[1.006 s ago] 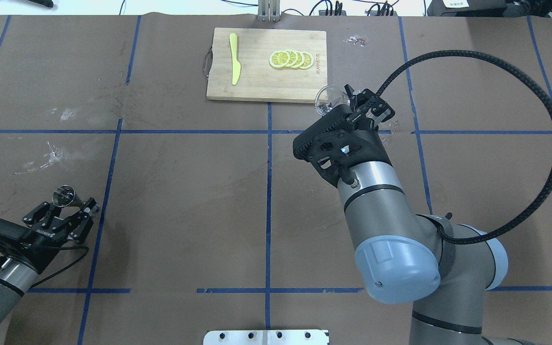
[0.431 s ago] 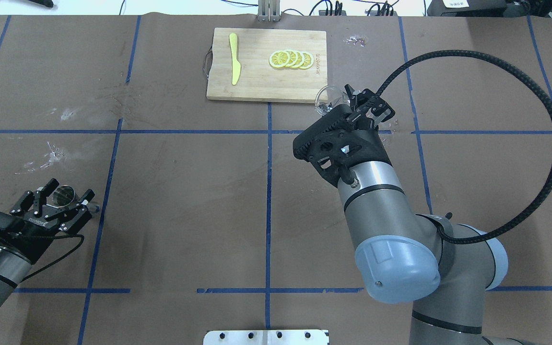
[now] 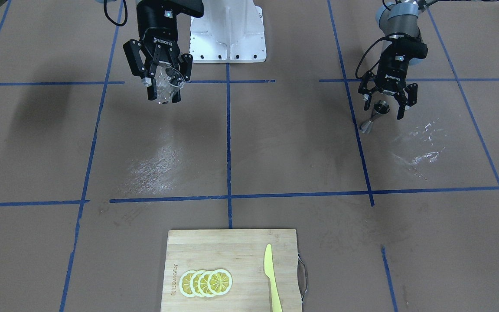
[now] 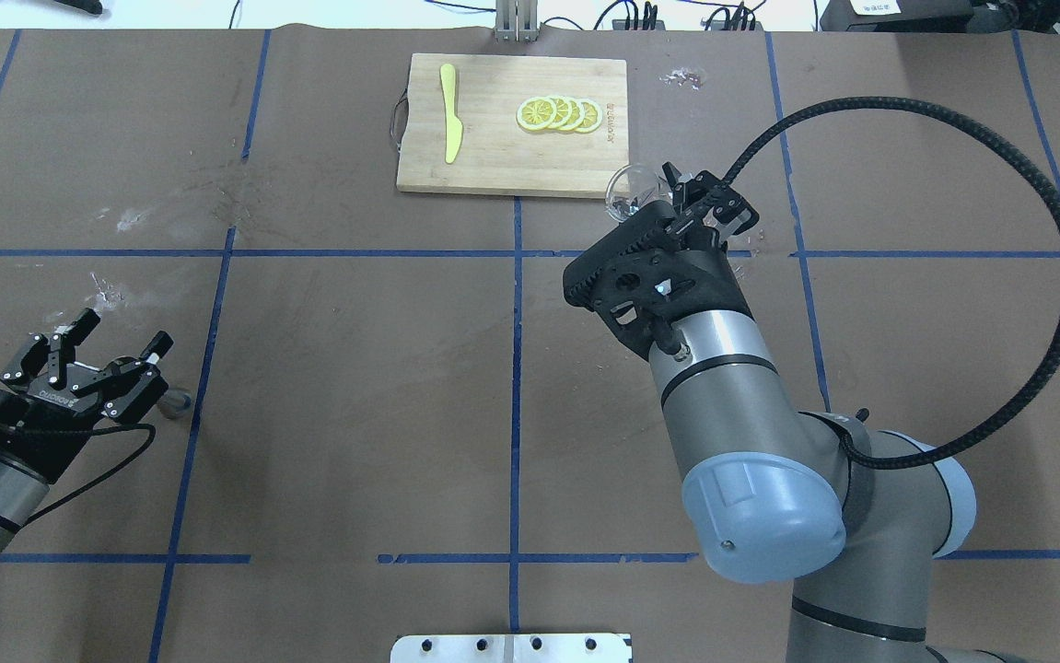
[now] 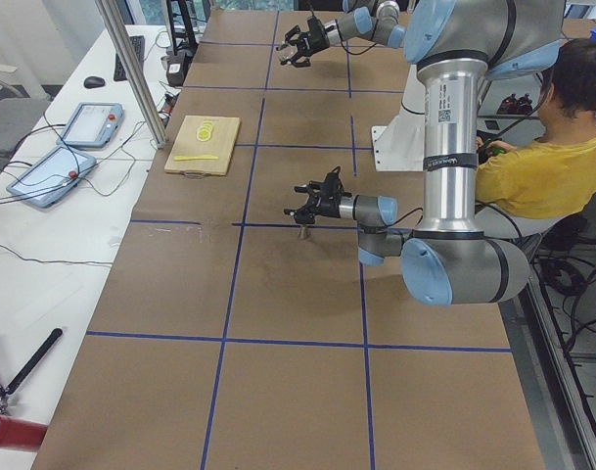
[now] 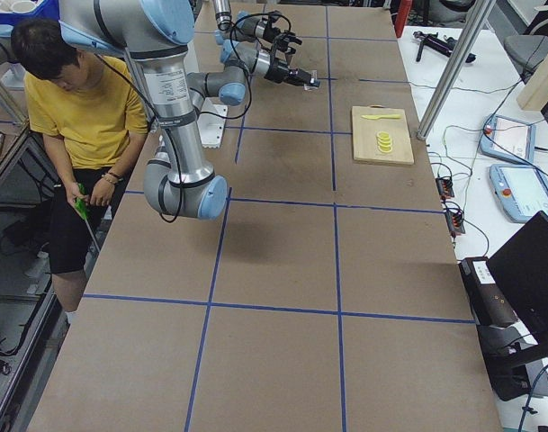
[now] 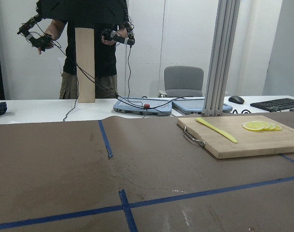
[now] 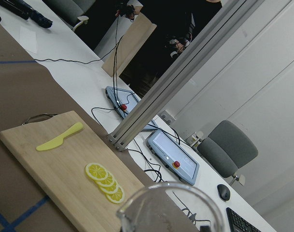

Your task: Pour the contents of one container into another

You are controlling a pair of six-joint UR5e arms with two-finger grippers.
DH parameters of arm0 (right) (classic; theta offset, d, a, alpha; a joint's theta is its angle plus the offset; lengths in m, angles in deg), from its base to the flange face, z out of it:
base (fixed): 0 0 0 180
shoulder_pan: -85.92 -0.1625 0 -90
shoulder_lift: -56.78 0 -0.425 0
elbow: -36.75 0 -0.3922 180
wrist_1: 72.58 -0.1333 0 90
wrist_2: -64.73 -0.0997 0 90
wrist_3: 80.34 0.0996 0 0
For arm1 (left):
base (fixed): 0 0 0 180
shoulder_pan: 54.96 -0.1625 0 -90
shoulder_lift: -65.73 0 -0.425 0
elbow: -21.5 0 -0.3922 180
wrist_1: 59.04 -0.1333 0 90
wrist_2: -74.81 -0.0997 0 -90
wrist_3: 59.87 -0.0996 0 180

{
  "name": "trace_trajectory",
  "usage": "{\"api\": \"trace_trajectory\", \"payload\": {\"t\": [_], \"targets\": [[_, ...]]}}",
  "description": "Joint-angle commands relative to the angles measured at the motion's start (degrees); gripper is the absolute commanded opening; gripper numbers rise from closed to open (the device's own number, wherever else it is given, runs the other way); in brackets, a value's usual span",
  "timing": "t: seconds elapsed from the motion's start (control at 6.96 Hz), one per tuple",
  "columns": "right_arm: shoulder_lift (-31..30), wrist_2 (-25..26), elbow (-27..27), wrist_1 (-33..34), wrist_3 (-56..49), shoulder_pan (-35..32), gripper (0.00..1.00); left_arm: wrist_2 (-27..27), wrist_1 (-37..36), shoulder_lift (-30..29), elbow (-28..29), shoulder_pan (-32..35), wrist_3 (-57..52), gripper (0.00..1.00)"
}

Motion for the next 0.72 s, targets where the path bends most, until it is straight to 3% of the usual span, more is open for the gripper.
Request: {"api": "trace_trajectory", "payload": {"t": [0.0, 0.29, 0.57], "targets": [[-0.09, 0.0, 0.0, 0.0, 0.0, 0.09, 0.0, 4.0, 0.1, 0.1, -2.54, 2.95, -2.55, 0.99], [-0.09, 0.0, -0.08, 0.0, 0.0, 0.0, 0.0, 16.1, -0.86, 0.1, -2.55, 11.53, -8.24, 0.99], [-0.18, 0.0, -0.08, 0.0, 0.0, 0.0, 0.0, 33.57, -6.8, 0.02, -2.55, 23.56, -12.39, 1.0]]}}
